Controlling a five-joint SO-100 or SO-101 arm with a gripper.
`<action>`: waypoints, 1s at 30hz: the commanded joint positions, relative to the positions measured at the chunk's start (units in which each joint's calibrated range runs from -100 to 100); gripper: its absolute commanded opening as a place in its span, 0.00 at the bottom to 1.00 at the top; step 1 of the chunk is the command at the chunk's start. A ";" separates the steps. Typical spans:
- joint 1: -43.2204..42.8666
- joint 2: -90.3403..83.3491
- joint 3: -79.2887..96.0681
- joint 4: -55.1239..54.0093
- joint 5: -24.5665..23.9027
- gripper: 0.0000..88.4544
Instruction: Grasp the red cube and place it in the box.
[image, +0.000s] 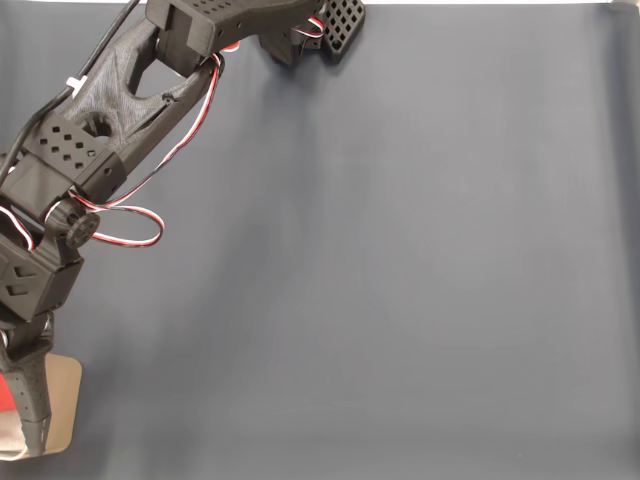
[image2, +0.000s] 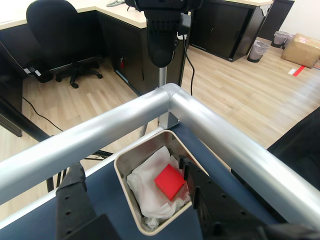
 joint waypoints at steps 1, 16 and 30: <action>-0.38 -0.58 -3.48 -1.64 -0.15 0.48; -0.31 -0.49 -3.57 -1.64 -0.05 0.48; -1.95 -7.34 0.27 -1.14 -1.07 0.11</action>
